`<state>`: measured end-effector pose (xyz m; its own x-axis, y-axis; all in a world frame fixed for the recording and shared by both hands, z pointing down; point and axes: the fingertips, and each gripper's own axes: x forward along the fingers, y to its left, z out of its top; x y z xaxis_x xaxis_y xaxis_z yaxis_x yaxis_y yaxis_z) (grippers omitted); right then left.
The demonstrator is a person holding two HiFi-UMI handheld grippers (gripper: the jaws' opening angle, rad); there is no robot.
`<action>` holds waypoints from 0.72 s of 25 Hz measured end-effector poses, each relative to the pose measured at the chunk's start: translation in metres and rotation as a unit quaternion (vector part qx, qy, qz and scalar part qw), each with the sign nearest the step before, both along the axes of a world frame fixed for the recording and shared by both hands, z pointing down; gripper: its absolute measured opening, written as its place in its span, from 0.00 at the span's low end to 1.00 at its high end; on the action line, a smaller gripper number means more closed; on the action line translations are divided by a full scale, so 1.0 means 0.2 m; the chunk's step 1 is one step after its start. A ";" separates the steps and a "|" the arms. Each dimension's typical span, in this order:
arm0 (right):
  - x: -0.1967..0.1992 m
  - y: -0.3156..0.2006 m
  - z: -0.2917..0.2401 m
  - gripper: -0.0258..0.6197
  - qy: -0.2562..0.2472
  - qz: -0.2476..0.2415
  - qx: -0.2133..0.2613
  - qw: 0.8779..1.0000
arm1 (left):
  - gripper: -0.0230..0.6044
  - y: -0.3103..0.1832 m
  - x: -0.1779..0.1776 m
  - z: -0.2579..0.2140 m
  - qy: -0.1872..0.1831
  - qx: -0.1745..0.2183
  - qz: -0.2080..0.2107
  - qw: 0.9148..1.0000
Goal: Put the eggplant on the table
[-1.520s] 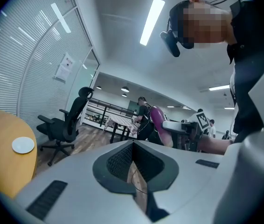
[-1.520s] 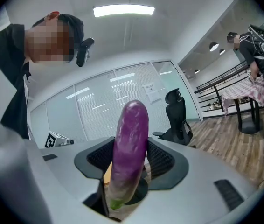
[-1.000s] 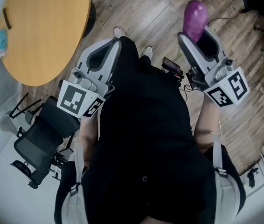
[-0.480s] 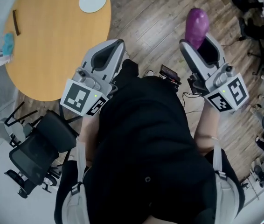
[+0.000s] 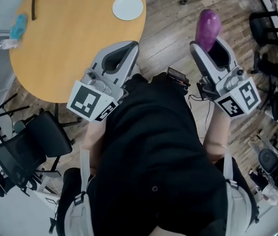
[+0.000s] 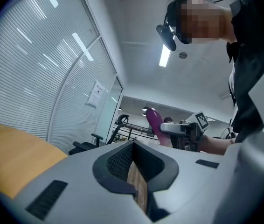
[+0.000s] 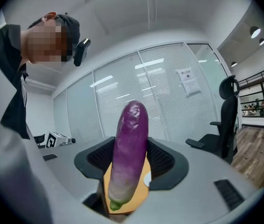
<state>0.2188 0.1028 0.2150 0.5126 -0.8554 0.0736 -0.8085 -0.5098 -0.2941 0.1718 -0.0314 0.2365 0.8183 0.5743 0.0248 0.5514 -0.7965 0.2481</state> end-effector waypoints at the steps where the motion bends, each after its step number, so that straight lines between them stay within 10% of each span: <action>1: 0.03 -0.04 0.01 0.37 -0.003 -0.012 -0.003 1.000 | 0.06 -0.02 0.00 0.00 -0.001 -0.001 -0.009 1.000; 10: 0.18 -0.54 0.12 0.37 -0.022 -0.128 -0.052 0.990 | 0.06 -0.45 -0.08 0.07 -0.024 -0.011 -0.136 0.990; 18: 0.52 -0.83 0.22 0.38 -0.031 -0.222 -0.094 0.970 | 0.06 -0.62 0.01 0.09 -0.038 -0.018 -0.256 0.966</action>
